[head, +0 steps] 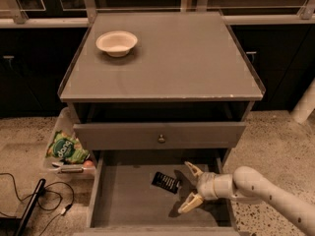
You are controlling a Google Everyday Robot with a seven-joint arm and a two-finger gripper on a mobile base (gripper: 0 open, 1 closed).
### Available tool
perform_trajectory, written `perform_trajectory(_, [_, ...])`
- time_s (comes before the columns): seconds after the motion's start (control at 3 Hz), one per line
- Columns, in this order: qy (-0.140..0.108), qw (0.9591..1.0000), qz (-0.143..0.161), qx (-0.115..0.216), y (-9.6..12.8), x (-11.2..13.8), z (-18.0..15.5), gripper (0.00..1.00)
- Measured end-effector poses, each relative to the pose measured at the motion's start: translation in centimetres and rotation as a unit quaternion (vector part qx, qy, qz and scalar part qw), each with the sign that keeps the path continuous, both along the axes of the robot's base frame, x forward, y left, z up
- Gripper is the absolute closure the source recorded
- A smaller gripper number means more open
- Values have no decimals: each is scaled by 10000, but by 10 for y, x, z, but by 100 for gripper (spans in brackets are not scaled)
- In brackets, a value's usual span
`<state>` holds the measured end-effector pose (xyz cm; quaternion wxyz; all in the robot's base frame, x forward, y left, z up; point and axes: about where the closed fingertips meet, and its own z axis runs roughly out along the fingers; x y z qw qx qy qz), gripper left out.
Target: Pick rxbar chocolate from middle drawer and place on counter
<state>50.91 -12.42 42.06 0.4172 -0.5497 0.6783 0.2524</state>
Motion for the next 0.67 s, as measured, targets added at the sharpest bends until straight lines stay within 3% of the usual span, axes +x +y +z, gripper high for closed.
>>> perform_trajectory(0.67, [130,9995,285,-77,28,19,-35,0])
